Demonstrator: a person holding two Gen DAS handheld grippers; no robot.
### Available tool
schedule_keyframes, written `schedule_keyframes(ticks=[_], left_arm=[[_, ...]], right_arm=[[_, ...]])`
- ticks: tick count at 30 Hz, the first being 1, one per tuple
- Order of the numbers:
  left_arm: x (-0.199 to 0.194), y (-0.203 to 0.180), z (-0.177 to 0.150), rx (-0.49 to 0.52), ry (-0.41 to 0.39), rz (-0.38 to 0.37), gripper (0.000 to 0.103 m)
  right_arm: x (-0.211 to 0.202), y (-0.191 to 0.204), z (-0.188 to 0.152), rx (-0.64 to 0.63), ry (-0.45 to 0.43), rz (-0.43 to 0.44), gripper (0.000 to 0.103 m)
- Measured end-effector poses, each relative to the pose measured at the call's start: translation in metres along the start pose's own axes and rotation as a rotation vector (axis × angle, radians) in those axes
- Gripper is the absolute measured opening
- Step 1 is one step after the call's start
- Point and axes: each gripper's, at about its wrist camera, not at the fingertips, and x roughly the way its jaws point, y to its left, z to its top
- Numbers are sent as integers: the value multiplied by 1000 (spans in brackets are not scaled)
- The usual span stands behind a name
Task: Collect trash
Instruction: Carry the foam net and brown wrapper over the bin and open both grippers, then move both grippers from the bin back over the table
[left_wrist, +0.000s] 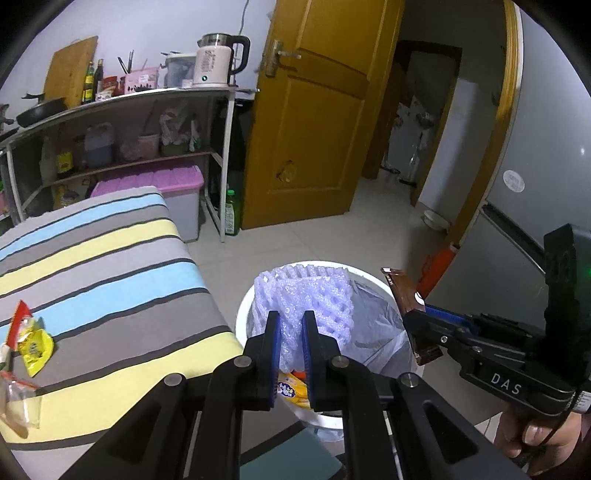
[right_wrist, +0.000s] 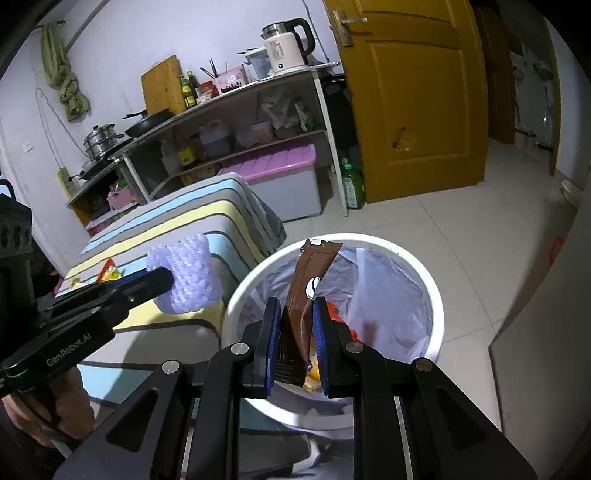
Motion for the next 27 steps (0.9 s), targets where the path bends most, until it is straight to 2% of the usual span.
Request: schedule_keyframes(ticks=[3, 7, 10, 12, 17, 27], left_arm=[[7, -3, -2, 4, 7, 7, 11], [17, -3, -2, 7, 19, 0, 17], [22, -1, -1, 2, 25, -10, 22], [23, 0, -1, -2, 26, -16, 23], [21, 2, -3, -8, 19, -24, 30], [-7, 9, -4, -21, -25, -27, 30]], right_arm=[[6, -5, 0, 5, 13, -6, 19], [13, -7, 0, 5, 28, -23, 20], [15, -7, -1, 9, 28, -31, 30], [15, -7, 0, 10, 26, -33, 32], [14, -5, 0, 3, 24, -37, 33], [-2, 7, 0, -13, -8, -16, 33]])
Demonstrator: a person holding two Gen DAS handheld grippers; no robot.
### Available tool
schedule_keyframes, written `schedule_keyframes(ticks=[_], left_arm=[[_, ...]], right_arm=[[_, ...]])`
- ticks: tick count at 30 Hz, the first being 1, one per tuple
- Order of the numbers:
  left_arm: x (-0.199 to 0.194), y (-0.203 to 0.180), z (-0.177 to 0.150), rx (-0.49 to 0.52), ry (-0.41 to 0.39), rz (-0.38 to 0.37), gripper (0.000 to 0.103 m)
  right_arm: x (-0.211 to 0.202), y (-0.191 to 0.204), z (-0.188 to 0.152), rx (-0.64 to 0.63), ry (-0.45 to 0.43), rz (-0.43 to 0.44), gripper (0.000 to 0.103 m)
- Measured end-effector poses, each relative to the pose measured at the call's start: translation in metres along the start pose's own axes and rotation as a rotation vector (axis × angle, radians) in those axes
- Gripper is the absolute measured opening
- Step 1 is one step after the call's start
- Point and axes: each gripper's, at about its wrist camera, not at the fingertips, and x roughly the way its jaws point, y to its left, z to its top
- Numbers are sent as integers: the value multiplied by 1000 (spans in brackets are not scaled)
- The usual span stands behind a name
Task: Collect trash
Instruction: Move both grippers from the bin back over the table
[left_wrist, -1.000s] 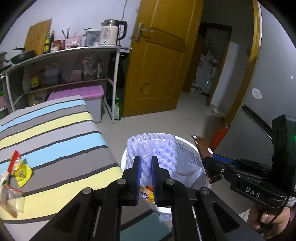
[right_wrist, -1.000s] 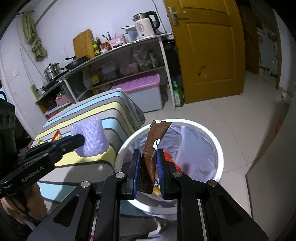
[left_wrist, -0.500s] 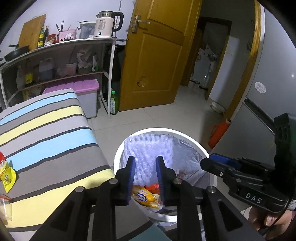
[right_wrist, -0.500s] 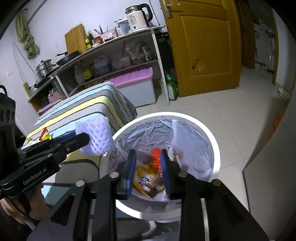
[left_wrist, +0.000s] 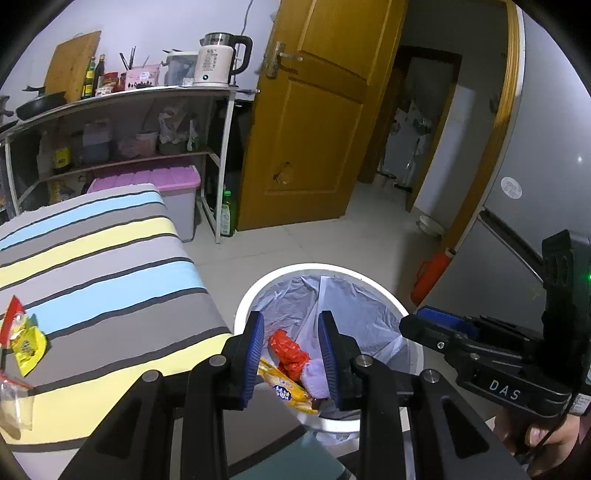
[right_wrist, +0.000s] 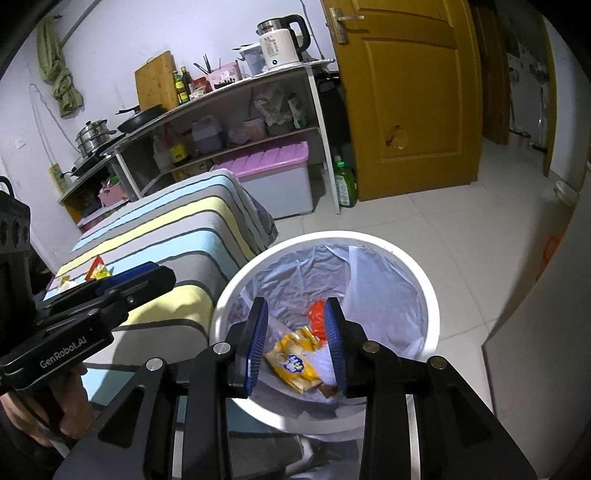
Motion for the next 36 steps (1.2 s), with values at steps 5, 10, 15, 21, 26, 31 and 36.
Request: schedule_keyframes(ticks=[5, 10, 15, 21, 26, 31, 36], left_arm=[[-21, 3, -4, -1, -25, 18, 30], [-49, 13, -9, -30, -61, 43, 30], [-71, 26, -14, -50, -81, 74, 30], [-97, 42, -27, -70, -105, 111, 30], [-119, 59, -39, -94, -126, 138, 30], [-138, 74, -51, -122, -144, 174, 30], [-157, 88, -63, -137, -163, 224, 30]], right_arm=[[-14, 16, -1, -35, -40, 36, 33], [-24, 35, -4, -69, -57, 67, 33], [-29, 55, -7, -100, -61, 88, 33], [-31, 81, -12, -150, -55, 110, 33], [-32, 100, -16, -171, -45, 158, 33], [-34, 121, -21, -207, -39, 187, 36], [-33, 141, -26, -246, -29, 215, 36]])
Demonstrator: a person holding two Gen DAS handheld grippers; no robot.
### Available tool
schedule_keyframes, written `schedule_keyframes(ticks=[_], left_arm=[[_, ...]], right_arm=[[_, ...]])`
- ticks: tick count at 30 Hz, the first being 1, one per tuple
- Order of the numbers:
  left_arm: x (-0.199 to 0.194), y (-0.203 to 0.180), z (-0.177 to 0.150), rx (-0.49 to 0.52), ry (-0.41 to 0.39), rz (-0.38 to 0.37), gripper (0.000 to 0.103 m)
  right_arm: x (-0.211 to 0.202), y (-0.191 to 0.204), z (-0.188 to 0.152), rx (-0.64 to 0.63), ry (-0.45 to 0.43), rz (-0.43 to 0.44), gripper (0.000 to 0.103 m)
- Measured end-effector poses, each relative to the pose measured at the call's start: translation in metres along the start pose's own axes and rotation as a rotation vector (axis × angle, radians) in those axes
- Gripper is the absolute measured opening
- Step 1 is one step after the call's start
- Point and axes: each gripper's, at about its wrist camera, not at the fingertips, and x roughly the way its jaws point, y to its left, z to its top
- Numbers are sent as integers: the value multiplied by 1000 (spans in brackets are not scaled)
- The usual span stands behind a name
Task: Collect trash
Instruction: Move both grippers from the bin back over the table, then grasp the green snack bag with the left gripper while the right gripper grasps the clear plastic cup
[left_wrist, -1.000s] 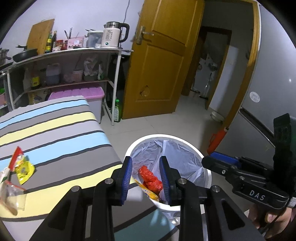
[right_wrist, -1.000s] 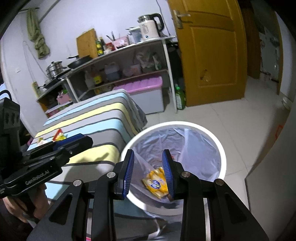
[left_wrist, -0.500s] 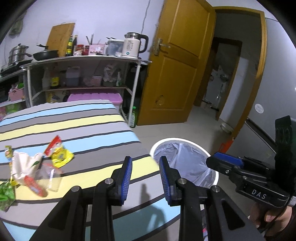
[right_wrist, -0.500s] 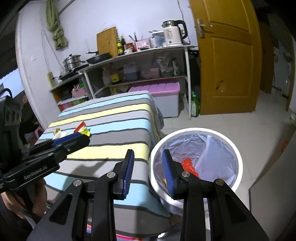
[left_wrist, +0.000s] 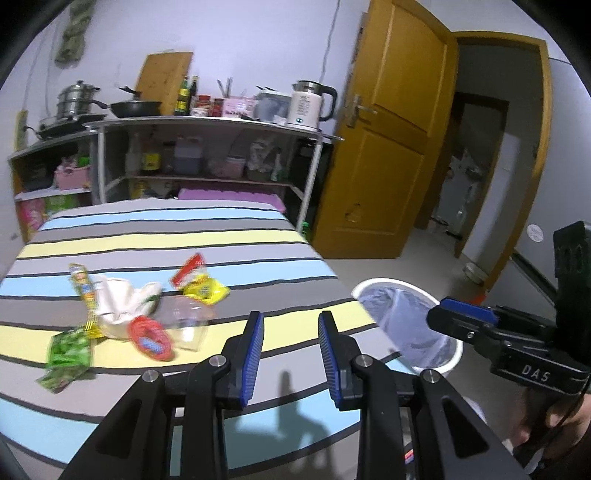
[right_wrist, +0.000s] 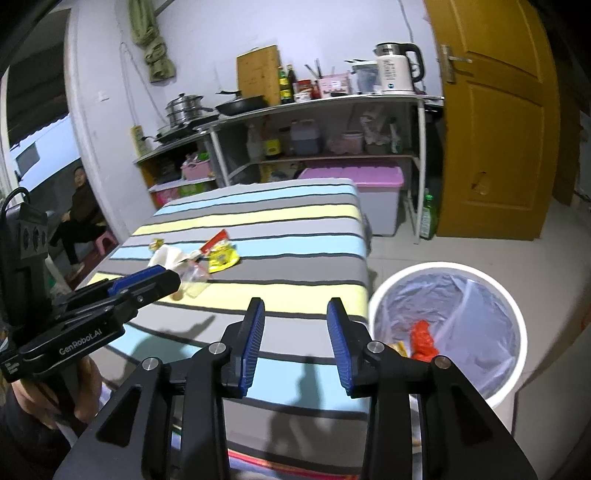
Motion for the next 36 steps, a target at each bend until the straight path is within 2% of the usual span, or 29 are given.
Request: schedule_keyframes(ticks=[13, 18, 22, 29, 36], left_arm=[[-29, 54, -9, -39, -15, 110, 30], [-37, 78, -13, -63, -19, 162, 39], [-41, 95, -14, -79, -24, 206, 40], [-41, 128, -17, -117, -16, 282, 41], [-29, 153, -25, -136, 20, 316, 45]], right_arm=[[20, 40, 4, -85, 16, 76, 37], [30, 50, 5, -104, 27, 92, 37], [39, 56, 7, -100, 38, 105, 38], [56, 68, 10, -101, 61, 130, 38], [75, 83, 12, -106, 91, 159, 38]])
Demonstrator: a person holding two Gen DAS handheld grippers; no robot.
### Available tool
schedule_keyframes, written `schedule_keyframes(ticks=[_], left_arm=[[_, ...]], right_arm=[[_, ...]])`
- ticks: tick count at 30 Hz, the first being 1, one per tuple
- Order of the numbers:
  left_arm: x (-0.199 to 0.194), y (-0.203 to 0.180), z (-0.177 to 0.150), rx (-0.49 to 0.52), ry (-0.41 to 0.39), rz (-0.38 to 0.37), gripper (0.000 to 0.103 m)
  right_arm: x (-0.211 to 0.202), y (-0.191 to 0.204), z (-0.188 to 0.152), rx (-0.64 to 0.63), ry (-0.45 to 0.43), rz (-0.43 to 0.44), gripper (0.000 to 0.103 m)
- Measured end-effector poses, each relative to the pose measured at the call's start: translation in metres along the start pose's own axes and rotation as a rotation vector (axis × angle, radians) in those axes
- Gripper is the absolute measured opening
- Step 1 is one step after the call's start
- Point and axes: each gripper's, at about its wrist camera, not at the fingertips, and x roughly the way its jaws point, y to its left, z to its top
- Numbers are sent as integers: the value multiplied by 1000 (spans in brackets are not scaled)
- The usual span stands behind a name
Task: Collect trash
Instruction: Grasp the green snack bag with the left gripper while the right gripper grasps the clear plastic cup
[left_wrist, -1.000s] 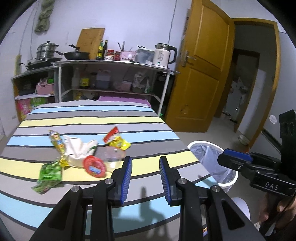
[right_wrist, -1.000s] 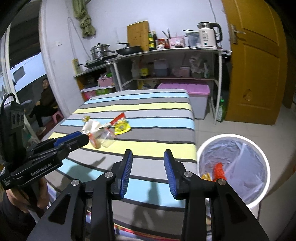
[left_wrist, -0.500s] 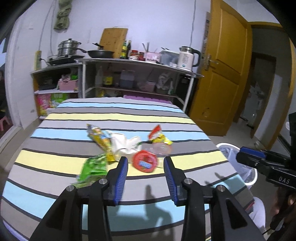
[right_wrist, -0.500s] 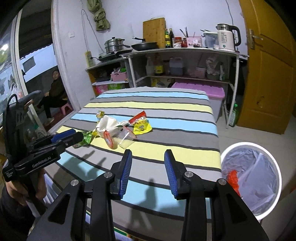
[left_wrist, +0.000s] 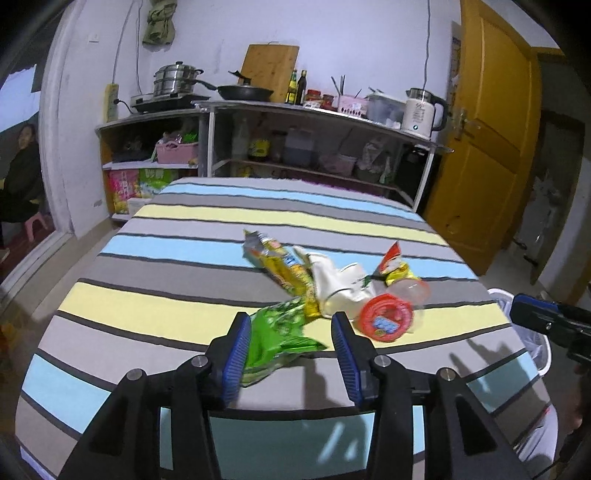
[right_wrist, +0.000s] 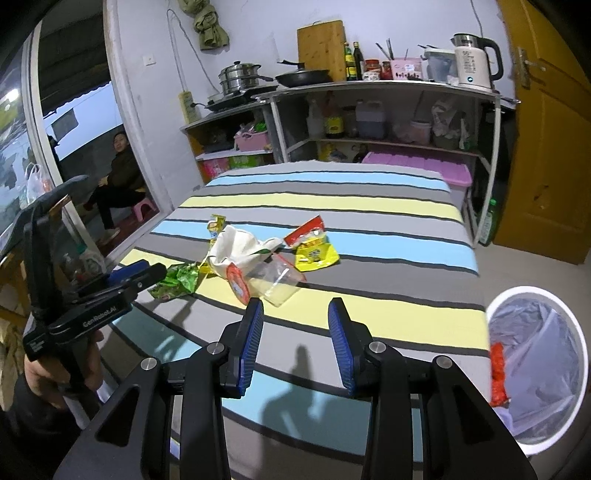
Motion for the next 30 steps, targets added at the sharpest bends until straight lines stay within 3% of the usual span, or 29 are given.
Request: schedule_keyframes(ticks=[14, 30], left_arm=[[31, 10, -5, -19, 77, -9, 45], [42, 5, -5, -5, 112, -35, 50]], right_arm=[[63, 7, 14, 64, 96, 40, 38], [118, 3, 22, 125, 207, -20, 38]])
